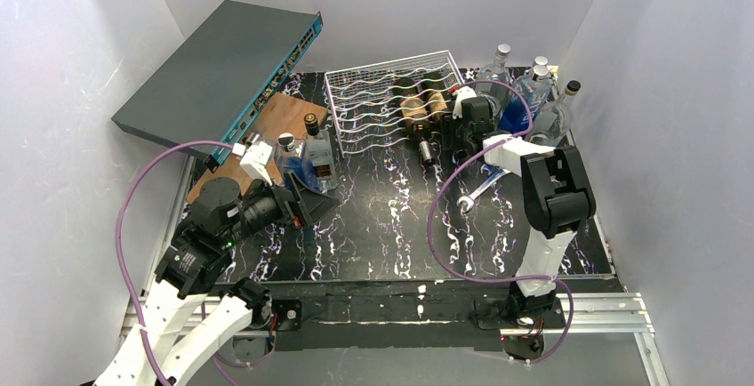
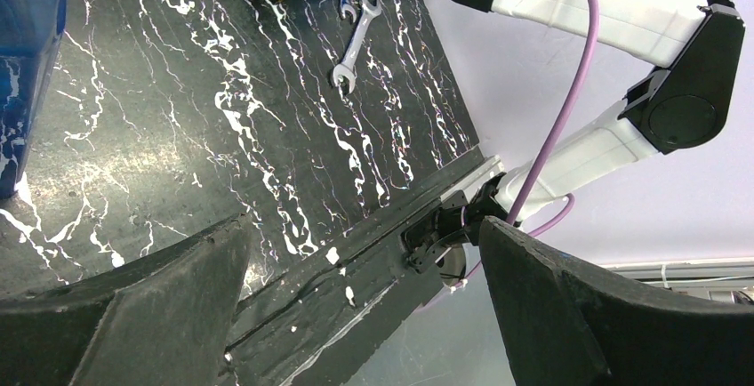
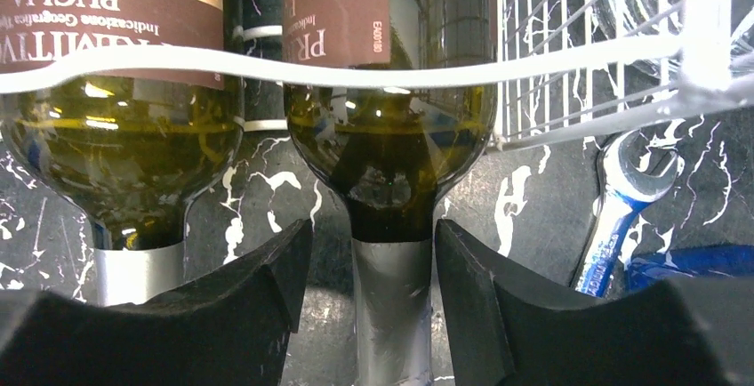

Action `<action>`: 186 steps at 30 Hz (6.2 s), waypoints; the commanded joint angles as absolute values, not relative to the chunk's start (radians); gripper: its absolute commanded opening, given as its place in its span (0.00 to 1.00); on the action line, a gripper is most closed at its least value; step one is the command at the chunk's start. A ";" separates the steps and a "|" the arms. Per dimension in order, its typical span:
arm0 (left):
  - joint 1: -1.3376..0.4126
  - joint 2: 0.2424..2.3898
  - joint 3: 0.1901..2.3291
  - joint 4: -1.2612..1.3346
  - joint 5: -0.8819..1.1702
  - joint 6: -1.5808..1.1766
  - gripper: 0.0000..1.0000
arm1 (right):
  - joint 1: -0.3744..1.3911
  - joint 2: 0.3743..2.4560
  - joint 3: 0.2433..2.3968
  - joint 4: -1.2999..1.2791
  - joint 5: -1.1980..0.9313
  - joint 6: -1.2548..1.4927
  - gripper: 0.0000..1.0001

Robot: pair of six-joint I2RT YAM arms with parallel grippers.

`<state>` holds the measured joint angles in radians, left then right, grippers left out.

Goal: Take the wine bottle off the wine rack
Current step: Pick up the wine bottle from the wine rack, then place the wine bottle at the center of the board.

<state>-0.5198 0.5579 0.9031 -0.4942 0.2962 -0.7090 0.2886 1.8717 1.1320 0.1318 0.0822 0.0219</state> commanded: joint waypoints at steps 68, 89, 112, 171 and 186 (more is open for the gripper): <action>-0.516 0.538 0.911 -0.509 0.315 -0.713 0.99 | 0.251 1.584 0.974 0.260 0.037 0.072 0.01; -0.517 0.541 0.927 -0.497 0.376 -0.703 0.99 | 0.250 1.341 0.811 0.146 0.006 0.059 0.01; -0.517 0.626 0.993 -0.462 0.557 -0.727 0.99 | 0.215 1.021 0.703 -0.154 -0.088 0.052 0.01; -1.107 0.988 1.031 -0.353 0.165 0.210 0.99 | 0.194 0.987 1.056 -0.955 -0.626 -0.773 0.01; -1.147 1.074 0.819 0.022 0.083 0.525 1.00 | 0.220 1.068 1.054 -1.037 -0.694 -0.880 0.01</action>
<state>-1.1309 1.0447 0.8497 -0.1490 0.1371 0.3889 0.2077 1.0611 0.9874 -1.0523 -0.5823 -0.8288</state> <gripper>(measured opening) 0.992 0.429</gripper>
